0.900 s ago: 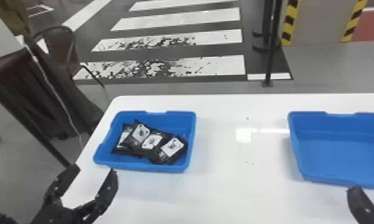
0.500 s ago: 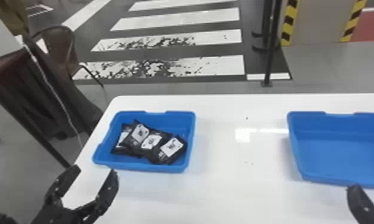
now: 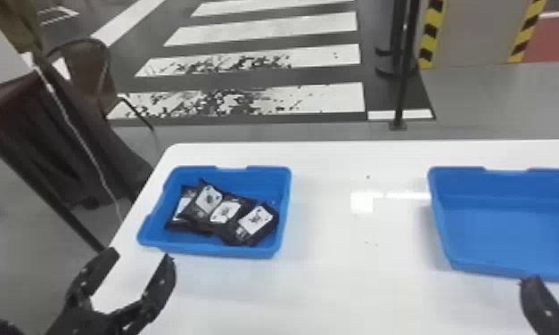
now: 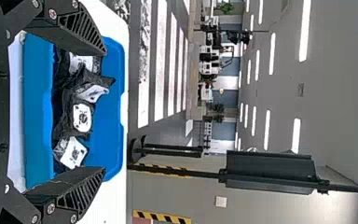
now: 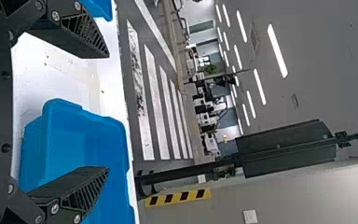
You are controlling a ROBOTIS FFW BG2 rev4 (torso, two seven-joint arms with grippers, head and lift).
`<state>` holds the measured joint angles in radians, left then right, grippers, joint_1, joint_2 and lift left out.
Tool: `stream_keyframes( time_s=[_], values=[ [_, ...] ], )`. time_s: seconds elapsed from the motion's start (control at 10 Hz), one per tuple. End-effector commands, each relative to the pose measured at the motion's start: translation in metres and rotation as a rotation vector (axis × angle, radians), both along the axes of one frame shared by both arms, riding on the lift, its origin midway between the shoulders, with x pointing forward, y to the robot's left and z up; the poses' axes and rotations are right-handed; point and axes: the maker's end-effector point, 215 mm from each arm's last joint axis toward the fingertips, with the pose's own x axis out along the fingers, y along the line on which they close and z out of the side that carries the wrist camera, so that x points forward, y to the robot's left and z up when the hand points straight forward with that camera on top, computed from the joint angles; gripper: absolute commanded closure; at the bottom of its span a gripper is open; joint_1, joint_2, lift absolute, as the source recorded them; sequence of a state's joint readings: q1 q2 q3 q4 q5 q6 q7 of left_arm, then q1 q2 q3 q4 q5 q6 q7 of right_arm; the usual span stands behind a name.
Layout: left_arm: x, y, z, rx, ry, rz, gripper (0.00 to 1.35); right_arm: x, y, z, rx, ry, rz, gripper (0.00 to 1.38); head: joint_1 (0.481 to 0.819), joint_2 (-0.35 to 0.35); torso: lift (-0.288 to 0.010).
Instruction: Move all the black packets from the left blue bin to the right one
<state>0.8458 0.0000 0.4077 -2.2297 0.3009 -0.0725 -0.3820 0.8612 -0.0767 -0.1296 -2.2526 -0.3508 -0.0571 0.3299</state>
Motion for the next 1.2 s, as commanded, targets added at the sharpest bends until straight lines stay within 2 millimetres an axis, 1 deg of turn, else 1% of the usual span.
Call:
stream_keyframes(
  time_s=[0.0, 0.1, 0.3, 0.4, 0.5, 0.7, 0.8, 1.0, 1.1],
  values=[
    [0.006, 0.000, 0.003, 0.009, -0.009, 0.001, 0.17, 0.000, 0.000, -0.001, 0.008, 0.003, 0.000, 0.17, 0.695, 0.214, -0.140],
    [0.014, -0.002, 0.000, -0.001, 0.006, -0.002, 0.17, -0.001, 0.000, -0.002, 0.014, 0.006, 0.000, 0.17, 0.695, 0.213, -0.140],
    [0.039, -0.008, 0.002, 0.002, 0.011, -0.012, 0.17, 0.000, 0.000, -0.003, 0.020, 0.005, -0.001, 0.17, 0.695, 0.202, -0.140],
    [0.052, -0.007, -0.005, 0.022, 0.046, -0.011, 0.17, 0.000, 0.000, -0.002, 0.024, 0.005, -0.002, 0.17, 0.695, 0.197, -0.140],
    [0.063, -0.012, -0.017, 0.026, 0.096, -0.015, 0.17, 0.000, 0.000, -0.005, 0.031, 0.010, -0.003, 0.17, 0.695, 0.190, -0.140],
    [0.087, -0.033, -0.037, 0.003, 0.189, -0.040, 0.17, -0.001, 0.001, -0.006, 0.039, 0.012, -0.003, 0.17, 0.695, 0.168, -0.140],
    [0.103, -0.040, -0.039, 0.021, 0.224, -0.058, 0.17, -0.001, 0.001, -0.005, 0.041, 0.012, -0.003, 0.17, 0.695, 0.160, -0.140],
    [0.133, -0.038, -0.035, 0.094, 0.292, -0.072, 0.17, 0.000, 0.002, -0.006, 0.044, 0.012, -0.003, 0.17, 0.695, 0.125, -0.140],
    [0.142, -0.030, -0.036, 0.113, 0.338, -0.063, 0.17, 0.000, 0.002, -0.007, 0.048, 0.014, -0.002, 0.17, 0.695, 0.120, -0.140]
  ],
)
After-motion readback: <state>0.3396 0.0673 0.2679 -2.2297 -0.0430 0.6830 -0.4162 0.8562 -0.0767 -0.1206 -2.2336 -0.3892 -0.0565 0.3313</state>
